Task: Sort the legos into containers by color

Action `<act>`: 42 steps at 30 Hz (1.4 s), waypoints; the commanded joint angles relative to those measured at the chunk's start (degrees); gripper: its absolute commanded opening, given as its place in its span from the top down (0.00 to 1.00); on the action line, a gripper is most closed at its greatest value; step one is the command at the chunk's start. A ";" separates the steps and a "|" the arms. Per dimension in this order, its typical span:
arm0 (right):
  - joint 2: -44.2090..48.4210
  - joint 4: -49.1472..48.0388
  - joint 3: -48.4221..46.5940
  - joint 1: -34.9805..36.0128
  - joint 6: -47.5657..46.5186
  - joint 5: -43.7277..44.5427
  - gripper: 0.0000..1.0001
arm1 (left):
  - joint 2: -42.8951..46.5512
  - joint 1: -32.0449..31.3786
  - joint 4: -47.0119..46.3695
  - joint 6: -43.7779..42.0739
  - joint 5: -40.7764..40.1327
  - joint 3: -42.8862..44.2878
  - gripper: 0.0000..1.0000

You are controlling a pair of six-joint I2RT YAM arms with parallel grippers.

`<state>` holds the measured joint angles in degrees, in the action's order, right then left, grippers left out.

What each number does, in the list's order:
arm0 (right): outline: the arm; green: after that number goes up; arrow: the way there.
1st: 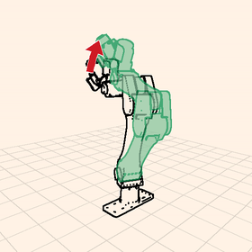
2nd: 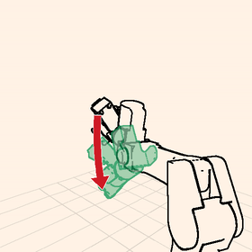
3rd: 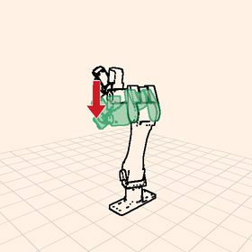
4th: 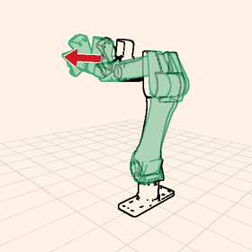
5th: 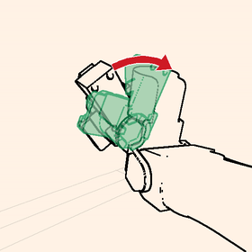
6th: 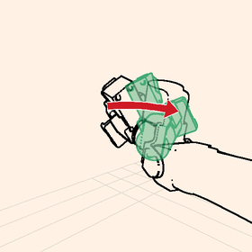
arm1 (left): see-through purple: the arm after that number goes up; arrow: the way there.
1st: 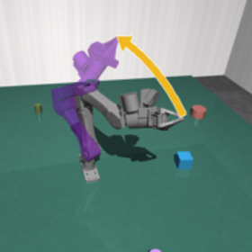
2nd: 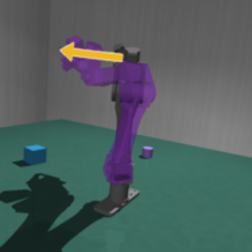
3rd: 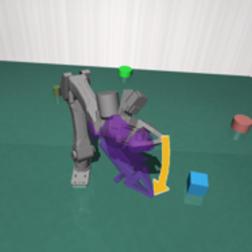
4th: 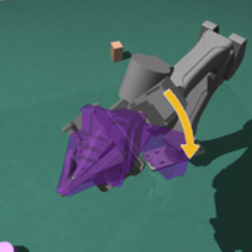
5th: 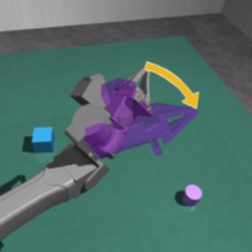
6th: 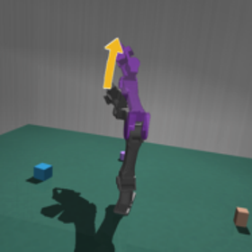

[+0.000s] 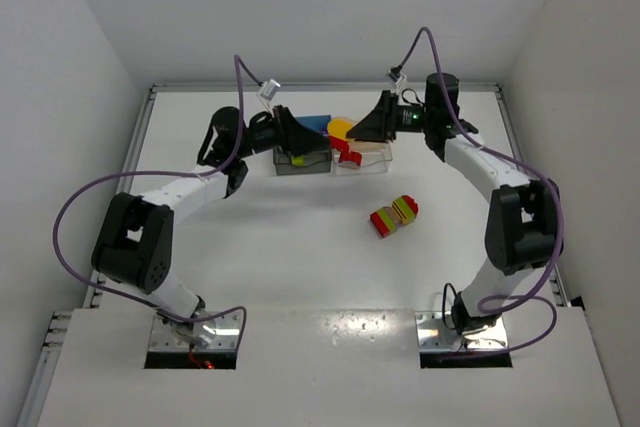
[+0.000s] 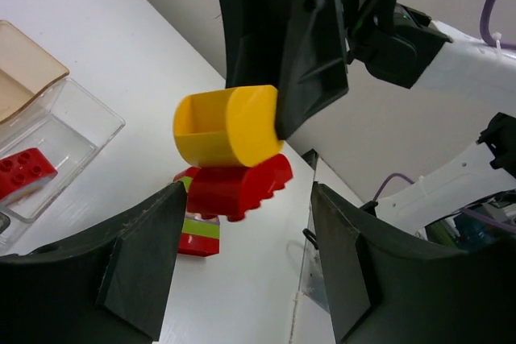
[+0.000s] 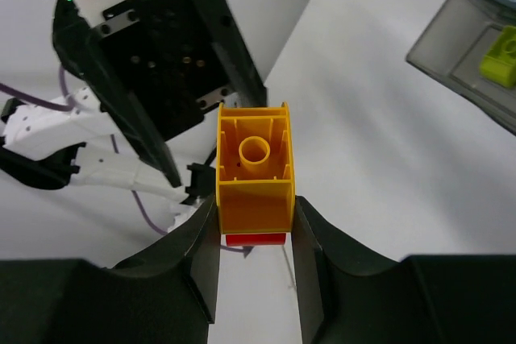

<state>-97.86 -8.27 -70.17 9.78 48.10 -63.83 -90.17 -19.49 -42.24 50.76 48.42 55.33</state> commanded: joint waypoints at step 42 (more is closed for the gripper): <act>-10.49 12.74 -21.39 -9.87 -19.96 7.30 1.00 | -1.15 -3.98 6.87 -4.69 5.11 1.17 0.82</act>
<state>-105.62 -10.94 -85.03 -0.19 46.17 -61.93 -94.04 -22.96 -41.58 53.10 55.72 52.99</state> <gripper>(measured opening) 0.360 0.424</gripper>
